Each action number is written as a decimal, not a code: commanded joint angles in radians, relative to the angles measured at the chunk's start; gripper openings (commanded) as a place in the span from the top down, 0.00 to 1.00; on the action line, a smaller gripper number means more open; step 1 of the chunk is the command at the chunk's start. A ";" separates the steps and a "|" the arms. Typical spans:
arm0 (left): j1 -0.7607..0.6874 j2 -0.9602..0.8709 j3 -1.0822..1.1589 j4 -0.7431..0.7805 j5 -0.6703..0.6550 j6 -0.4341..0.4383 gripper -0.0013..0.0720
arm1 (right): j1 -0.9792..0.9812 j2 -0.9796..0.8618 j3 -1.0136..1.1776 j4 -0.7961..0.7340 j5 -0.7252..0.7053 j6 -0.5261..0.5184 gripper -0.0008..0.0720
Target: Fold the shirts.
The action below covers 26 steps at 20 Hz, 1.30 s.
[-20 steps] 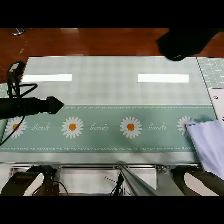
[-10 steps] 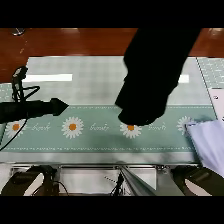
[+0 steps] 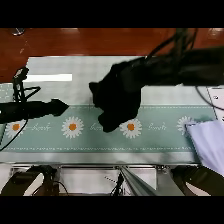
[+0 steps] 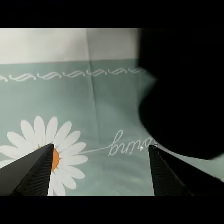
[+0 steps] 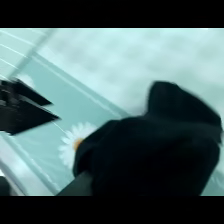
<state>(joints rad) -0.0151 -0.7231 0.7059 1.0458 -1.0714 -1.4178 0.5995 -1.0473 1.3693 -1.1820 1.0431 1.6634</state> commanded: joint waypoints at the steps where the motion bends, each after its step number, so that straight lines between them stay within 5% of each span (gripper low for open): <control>1: -0.018 -0.006 -0.033 -0.007 -0.017 0.011 0.03 | -0.024 0.001 -0.263 -0.158 -0.019 0.157 0.96; 5: -0.135 -0.024 -0.155 -0.034 0.071 0.015 0.03 | -0.154 0.001 -0.550 -0.225 -0.052 0.270 0.96; 6: -0.181 -0.044 -0.179 -0.056 0.122 0.014 0.03 | -0.184 0.001 -0.572 -0.196 -0.055 0.270 0.83; 7: -0.230 -0.078 -0.182 -0.082 0.161 0.014 0.03 | -0.203 0.001 -0.571 -0.169 -0.058 0.257 0.39; 8: -0.269 -0.123 -0.172 -0.105 0.182 0.014 0.03 | -0.223 0.001 -0.556 -0.143 -0.051 0.211 0.12; 12: -0.292 -0.304 -0.076 -0.115 0.141 0.023 0.03 | -0.451 0.043 -0.354 -0.240 0.188 0.069 0.13; 15: -0.282 -0.319 -0.085 -0.121 0.167 0.034 0.03 | -0.762 0.157 -0.372 -0.397 0.238 0.071 0.13; 18: -0.304 -0.357 -0.117 -0.277 0.197 0.058 0.03 | -0.967 0.284 -0.628 -0.085 0.190 -0.006 0.14; 21: -0.359 -0.478 -0.119 -0.479 0.276 0.140 0.03 | -0.943 0.394 -0.886 0.299 0.138 -0.164 0.14; 26: -0.383 -0.623 -0.090 -0.661 0.278 0.274 0.03 | -0.795 0.434 -1.011 0.317 0.127 -0.152 0.14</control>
<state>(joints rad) -0.3836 -1.2751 0.6018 0.5140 -0.8051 -1.2221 -0.2508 -0.6434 0.4400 -0.9489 1.1870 1.5360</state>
